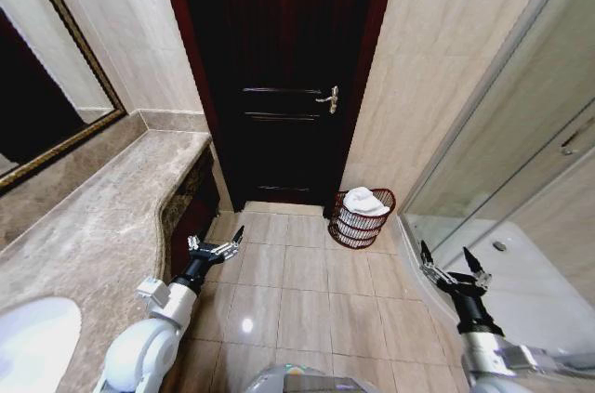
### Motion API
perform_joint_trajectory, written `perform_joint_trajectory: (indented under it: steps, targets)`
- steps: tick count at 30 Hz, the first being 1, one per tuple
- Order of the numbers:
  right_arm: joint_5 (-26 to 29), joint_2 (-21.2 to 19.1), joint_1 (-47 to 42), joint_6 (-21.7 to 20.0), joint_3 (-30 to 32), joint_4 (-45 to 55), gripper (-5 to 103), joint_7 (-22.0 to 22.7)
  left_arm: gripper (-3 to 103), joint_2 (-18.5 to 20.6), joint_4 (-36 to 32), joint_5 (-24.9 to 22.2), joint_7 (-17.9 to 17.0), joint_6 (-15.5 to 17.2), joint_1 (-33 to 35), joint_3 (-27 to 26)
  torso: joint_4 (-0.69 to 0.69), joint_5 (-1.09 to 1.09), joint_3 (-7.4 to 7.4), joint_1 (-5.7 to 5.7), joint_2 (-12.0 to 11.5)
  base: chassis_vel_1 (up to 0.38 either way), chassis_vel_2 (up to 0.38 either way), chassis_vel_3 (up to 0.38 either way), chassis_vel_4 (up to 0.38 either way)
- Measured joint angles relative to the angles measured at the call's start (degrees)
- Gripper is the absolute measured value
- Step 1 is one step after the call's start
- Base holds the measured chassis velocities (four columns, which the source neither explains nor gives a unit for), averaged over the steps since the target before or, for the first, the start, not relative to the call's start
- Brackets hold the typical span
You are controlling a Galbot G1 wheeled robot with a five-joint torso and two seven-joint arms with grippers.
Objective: Discard the used towel into the hamper.
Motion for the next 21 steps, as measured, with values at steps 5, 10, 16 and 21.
perform_joint_trajectory:
  steps: [5, 10, 16, 21]
  targets:
    - [0.00, 0.00, 0.00, 0.00, 0.00, 0.00, 100, 0.00, 100, 0.00, 0.00, 0.00, 0.00, 0.00, 0.00, 0.00, 0.00, 0.00, 0.00, 0.00, 0.00, 0.000, 0.000, 0.000, 0.000]
    - [0.00, 0.00, 0.00, 0.00, 0.00, 0.00, 100, 0.00, 100, 0.00, 0.00, 0.00, 0.00, 0.00, 0.00, 0.00, 0.00, 0.00, 0.00, 0.00, 0.00, 0.000, 0.000, 0.000, 0.000]
    - [0.00, 0.00, 0.00, 0.00, 0.00, 0.00, 100, 0.00, 100, 0.00, 0.00, 0.00, 0.00, 0.00, 0.00, 0.00, 0.00, 0.00, 0.00, 0.00, 0.00, 0.000, 0.000, 0.000, 0.000]
    - [0.00, 0.00, 0.00, 0.00, 0.00, 0.00, 100, 0.00, 100, 0.00, 0.00, 0.00, 0.00, 0.00, 0.00, 0.00, 0.00, 0.00, 0.00, 0.00, 0.00, 0.000, 0.000, 0.000, 0.000]
